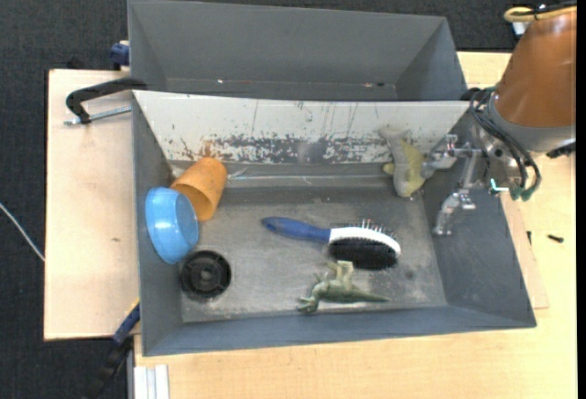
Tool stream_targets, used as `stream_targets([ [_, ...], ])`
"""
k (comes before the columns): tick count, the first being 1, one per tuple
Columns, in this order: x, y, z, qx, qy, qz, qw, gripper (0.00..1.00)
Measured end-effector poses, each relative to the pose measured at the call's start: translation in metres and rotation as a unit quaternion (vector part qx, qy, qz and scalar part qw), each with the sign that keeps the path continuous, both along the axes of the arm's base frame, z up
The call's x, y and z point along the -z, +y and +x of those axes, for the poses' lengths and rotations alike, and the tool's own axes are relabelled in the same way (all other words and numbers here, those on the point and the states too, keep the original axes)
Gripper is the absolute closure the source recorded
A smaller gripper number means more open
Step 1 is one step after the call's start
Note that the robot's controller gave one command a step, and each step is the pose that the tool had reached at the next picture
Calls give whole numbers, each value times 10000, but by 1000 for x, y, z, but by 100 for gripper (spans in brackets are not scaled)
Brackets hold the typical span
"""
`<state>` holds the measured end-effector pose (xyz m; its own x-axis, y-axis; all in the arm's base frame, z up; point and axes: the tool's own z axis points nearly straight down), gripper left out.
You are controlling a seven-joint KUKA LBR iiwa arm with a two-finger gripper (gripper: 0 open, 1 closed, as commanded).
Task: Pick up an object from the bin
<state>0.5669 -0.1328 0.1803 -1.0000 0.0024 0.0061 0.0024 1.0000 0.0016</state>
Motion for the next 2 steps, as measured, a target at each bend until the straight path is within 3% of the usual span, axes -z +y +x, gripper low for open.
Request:
stream_targets([
  [1,109,57,-18,-1705,-53,-1,9854,0],
  [2,107,103,-46,-2460,-52,-1,9693,0],
])
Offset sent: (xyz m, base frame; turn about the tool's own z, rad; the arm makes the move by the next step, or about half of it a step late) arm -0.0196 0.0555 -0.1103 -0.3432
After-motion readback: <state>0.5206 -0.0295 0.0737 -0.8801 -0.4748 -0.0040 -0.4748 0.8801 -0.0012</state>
